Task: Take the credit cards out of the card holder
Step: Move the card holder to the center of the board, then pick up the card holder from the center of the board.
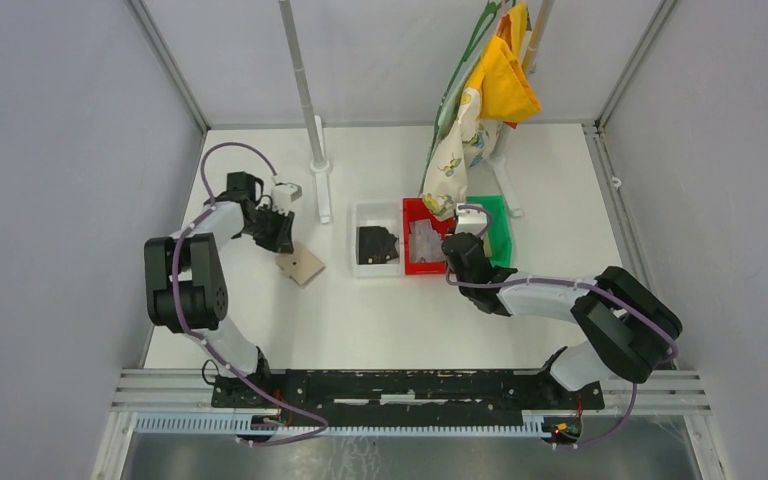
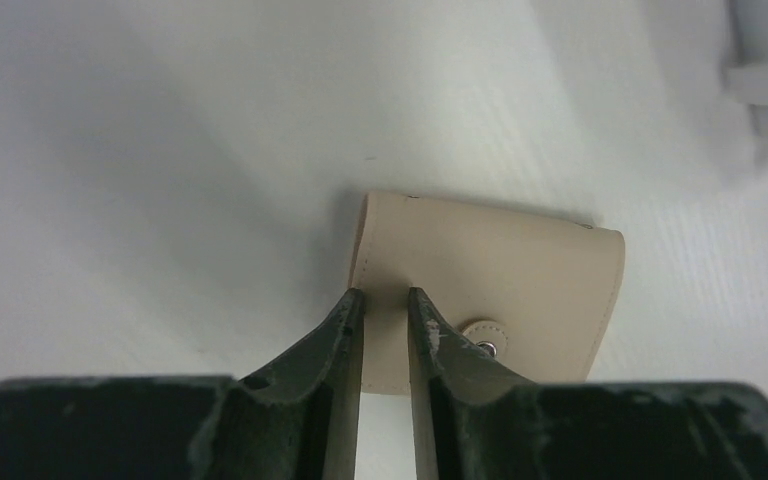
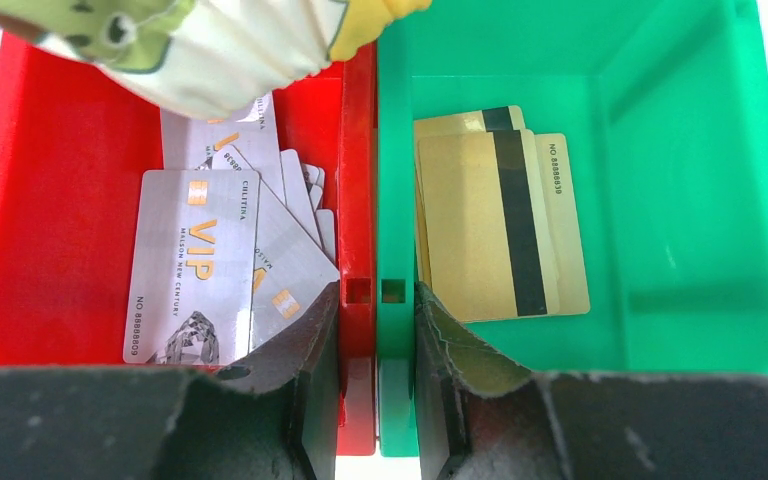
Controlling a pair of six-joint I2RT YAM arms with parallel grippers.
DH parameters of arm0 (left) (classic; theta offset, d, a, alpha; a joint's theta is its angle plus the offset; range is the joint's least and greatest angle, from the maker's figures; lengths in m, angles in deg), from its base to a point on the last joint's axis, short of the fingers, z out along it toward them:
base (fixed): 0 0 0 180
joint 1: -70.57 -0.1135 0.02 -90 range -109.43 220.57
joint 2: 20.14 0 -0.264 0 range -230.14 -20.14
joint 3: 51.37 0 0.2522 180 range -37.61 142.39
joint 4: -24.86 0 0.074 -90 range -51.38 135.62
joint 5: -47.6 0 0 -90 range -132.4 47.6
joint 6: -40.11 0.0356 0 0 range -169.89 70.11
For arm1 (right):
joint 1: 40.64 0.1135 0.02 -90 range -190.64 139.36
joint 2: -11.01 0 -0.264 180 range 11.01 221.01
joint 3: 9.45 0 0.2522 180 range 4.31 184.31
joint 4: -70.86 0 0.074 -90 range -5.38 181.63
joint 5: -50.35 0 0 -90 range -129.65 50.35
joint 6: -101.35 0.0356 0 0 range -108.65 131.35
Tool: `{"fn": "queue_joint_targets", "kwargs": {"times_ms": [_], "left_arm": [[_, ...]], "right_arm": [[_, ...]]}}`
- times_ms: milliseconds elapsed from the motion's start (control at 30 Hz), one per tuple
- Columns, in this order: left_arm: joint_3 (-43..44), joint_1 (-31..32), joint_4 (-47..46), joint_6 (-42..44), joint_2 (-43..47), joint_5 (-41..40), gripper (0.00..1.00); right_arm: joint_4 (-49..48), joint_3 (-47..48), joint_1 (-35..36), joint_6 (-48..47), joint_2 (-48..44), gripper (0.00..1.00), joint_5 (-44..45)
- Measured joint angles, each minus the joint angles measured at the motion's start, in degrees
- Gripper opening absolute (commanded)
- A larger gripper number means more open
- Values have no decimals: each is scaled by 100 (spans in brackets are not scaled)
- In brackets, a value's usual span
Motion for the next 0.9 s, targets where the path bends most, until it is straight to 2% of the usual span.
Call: {"fn": "queue_joint_targets", "kwargs": {"times_ms": [67,133,200,267,467,667,700,733,833,900], "left_arm": [[-138,343,120,-2,138,26,2],[-238,706,219,-4,240,46,2],[-317,1001,264,-37,332,70,2],[-380,1266,350,-42,407,83,2],[-428,1648,769,-44,678,146,2],[-431,1912,1281,-31,1211,428,2],[-431,1937,1349,-31,1294,487,10],[-433,1947,1405,-31,1370,525,27],[-450,1954,1464,-4,1558,435,68],[-455,1941,1436,-39,1613,214,82]], "right_arm": [[7,83,11,0,79,12,-4],[35,188,24,-2,166,28,-4],[52,236,39,-20,197,50,-24],[52,236,57,-26,170,63,-127],[55,229,151,-168,-466,86,-533],[192,269,245,-282,-1180,93,-1255],[216,269,310,-286,-1259,95,-1394],[223,269,380,-293,-1314,98,-1519],[262,269,640,-319,-1408,98,-1832],[299,269,811,-345,-1416,98,-1904]]}}
